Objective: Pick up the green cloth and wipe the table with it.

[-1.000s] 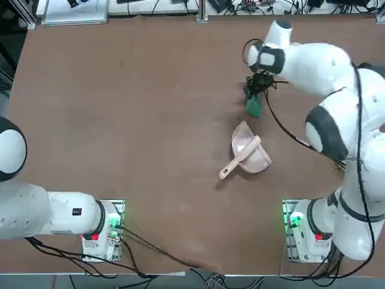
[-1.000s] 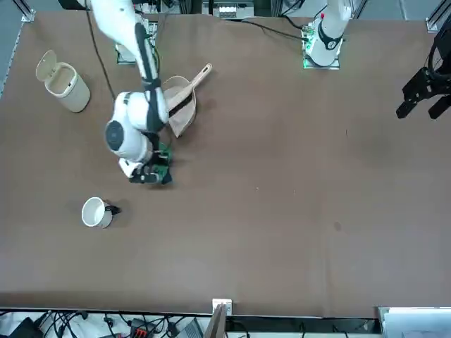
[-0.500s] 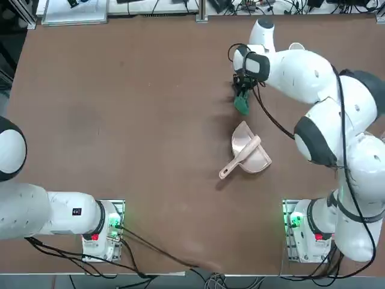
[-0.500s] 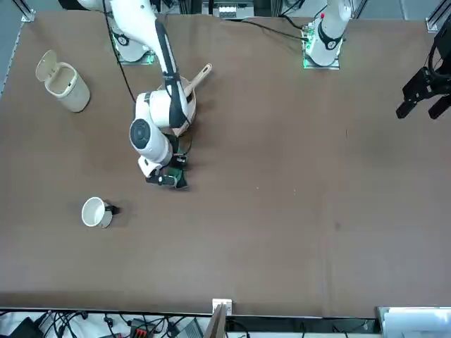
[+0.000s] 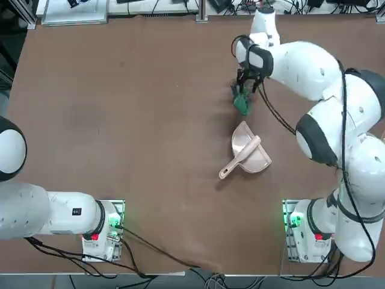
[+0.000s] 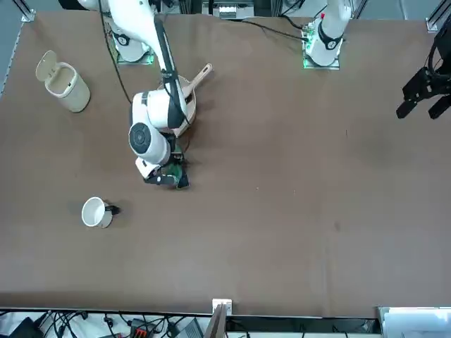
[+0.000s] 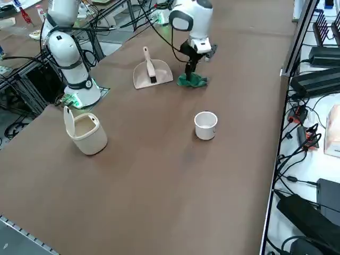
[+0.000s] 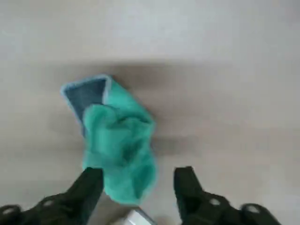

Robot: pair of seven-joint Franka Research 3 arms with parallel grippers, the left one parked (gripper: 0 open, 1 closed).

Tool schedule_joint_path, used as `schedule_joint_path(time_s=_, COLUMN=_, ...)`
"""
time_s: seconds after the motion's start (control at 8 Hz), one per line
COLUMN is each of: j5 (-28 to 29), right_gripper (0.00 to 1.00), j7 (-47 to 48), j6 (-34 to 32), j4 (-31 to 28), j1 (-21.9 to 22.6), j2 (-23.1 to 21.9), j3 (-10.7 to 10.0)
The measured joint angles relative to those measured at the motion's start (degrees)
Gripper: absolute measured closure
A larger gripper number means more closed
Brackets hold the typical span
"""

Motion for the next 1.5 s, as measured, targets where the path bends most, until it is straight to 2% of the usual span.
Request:
schedule_joint_path(time_s=0.12, j5=-1.56, right_gripper=0.0, j7=-2.44, j6=-5.45, j4=3.26, j1=0.01, j2=-1.06, j3=-3.62)
schedule_joint_path(time_s=0.38, j5=-2.25, right_gripper=0.0, j7=-8.14, j6=-14.32, j4=10.11, j1=-0.15, j2=-2.99, j3=-11.57)
schedule_joint_path(time_s=0.5, j5=-2.31, right_gripper=0.0, j7=-10.79, j6=-16.23, j4=12.39, j1=-0.2, j2=-3.5, j3=-15.02)
schedule_joint_path(time_s=0.75, j5=-2.32, right_gripper=0.0, j7=-13.46, j6=-17.85, j4=15.14, j1=-0.36, j2=-3.74, j3=-19.82)
schedule_joint_path(time_s=1.0, j5=-2.32, right_gripper=0.0, j7=-13.72, j6=-18.29, j4=16.86, j1=-0.88, j2=-3.7, j3=-21.73)
schedule_joint_path(time_s=1.25, j5=-2.44, right_gripper=0.0, j7=-13.72, j6=-18.4, j4=18.01, j1=-2.01, j2=-3.64, j3=-22.34)
schedule_joint_path(time_s=1.38, j5=-2.45, right_gripper=0.0, j7=-13.8, j6=-19.1, j4=18.85, j1=-3.79, j2=-3.67, j3=-22.04)
schedule_joint_path(time_s=1.5, j5=-3.01, right_gripper=0.0, j7=-14.13, j6=-20.42, j4=20.14, j1=-6.54, j2=-4.0, j3=-20.73)
